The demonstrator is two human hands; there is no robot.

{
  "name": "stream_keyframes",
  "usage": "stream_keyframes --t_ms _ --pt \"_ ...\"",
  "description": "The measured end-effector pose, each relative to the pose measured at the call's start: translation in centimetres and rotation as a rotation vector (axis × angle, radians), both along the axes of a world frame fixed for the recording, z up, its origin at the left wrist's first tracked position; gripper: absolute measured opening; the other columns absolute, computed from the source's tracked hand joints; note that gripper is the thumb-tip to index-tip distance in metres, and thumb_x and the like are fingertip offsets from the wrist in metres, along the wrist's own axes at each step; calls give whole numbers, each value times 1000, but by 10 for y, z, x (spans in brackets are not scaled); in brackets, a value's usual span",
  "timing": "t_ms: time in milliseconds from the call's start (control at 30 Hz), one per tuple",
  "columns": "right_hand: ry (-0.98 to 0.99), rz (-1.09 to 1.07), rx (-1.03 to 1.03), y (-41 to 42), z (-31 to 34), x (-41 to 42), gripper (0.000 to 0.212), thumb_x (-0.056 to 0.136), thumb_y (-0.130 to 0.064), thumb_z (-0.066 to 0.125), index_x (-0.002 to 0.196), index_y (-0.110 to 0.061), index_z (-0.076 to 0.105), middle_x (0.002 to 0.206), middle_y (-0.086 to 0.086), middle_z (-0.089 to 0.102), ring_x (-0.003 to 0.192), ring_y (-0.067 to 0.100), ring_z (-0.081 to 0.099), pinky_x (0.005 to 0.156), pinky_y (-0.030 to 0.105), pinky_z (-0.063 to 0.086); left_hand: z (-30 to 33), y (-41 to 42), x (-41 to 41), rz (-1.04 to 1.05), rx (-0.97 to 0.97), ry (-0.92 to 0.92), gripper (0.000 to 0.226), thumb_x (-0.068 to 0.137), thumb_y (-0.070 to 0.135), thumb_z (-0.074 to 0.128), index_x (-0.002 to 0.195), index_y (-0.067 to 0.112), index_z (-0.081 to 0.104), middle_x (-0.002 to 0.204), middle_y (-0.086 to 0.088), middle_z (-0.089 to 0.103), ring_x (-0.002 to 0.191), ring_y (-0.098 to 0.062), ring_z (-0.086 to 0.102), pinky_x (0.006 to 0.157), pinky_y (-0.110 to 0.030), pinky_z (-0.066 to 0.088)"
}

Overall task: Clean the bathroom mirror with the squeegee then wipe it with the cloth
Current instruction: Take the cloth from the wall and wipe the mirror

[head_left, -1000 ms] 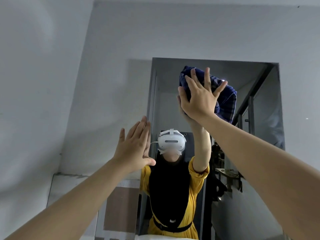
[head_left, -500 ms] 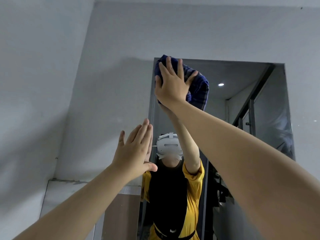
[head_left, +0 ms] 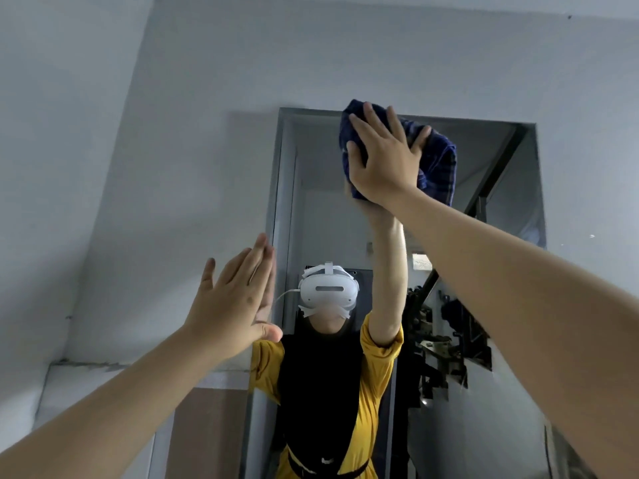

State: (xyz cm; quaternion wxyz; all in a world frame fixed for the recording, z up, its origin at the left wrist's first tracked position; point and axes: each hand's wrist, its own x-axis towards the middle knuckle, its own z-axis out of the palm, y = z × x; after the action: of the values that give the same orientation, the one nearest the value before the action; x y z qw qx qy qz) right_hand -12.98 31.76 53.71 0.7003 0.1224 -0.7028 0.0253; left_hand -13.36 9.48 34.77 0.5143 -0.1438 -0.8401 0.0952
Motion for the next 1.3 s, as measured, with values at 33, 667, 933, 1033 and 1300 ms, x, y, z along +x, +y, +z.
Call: stream_keyframes --t_ms 33,667,933,1033,1300 --pt "7 -1 -34 15 0 1 46 97 -39 34 143 -33 37 157 -11 23 147 21 9 108 66 -7 0 0 -1 -1 6 -3 125 47 81 23 146 9 -5 155 -5 -12 141 -28 12 103 -56 7" --pt "-115 -165 -617 141 -47 21 55 90 -57 31 144 -47 22 161 3 3 145 38 -1 105 73 -5 -7 11 5 42 59 51 113 63 81 37 146 9 10 155 -4 7 136 -28 21 104 -62 22" --pt "-130 -99 -508 56 -91 11 54 92 -53 36 144 -44 24 161 5 4 145 40 2 103 74 -6 -60 12 30 -61 88 42 120 51 63 73 143 5 23 150 -11 27 132 -32 36 100 -60 28" --pt "-143 -75 -433 20 -97 7 56 92 -53 35 146 -43 22 161 6 2 144 41 0 102 74 -8 -75 7 35 -25 61 -35 134 36 66 77 143 6 22 149 -11 30 129 -33 40 98 -58 27" --pt "-155 -14 -114 -83 -105 -5 55 92 -47 39 146 -39 27 161 9 5 144 43 0 101 73 -12 -95 1 16 83 34 -200 150 27 67 79 146 10 7 155 -8 9 138 -26 18 103 -52 19"
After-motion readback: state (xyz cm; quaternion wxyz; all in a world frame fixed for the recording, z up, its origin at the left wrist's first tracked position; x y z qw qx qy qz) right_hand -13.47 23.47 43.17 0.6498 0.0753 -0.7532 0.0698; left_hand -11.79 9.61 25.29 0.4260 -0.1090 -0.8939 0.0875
